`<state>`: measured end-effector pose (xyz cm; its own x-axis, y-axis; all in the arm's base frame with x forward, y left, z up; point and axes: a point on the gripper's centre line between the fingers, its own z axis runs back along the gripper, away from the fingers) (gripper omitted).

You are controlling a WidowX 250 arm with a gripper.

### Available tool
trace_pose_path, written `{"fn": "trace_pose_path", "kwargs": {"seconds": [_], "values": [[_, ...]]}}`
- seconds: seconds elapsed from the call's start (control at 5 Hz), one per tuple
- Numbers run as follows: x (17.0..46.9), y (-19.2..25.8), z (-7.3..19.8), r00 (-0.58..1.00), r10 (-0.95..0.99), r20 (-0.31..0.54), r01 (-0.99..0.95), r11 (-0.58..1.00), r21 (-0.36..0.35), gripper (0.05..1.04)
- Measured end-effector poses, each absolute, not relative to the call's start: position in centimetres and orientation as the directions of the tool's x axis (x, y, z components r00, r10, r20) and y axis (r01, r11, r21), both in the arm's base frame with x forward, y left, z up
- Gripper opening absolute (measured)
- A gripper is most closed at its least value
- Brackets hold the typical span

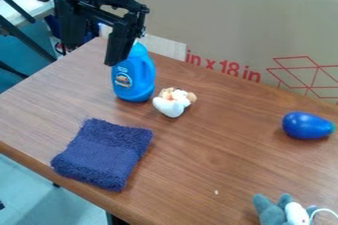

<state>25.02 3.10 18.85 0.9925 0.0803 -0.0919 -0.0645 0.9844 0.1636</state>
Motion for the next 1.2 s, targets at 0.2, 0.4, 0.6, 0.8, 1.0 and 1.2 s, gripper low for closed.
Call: {"fn": "trace_pose_path", "kwargs": {"seconds": [0.2, 0.4, 0.6, 0.8, 1.0, 1.2], "values": [[24.9, 3.1, 18.0, 0.990, 0.074, -0.117, -0.055, 0.986, 0.157, 1.002], [24.8, 3.6, 15.1, 0.994, -0.045, -0.104, 0.053, 0.995, 0.079, 1.002], [24.8, 3.9, 13.6, 0.983, -0.172, -0.058, 0.174, 0.984, 0.032, 1.002], [24.4, 3.9, 12.7, 0.955, -0.295, 0.016, 0.295, 0.955, -0.005, 1.002], [24.4, 4.1, 11.5, 0.953, -0.291, 0.080, 0.295, 0.955, -0.040, 1.002], [24.8, 3.9, 10.0, 0.965, -0.241, 0.106, 0.248, 0.967, -0.062, 1.002]]}}
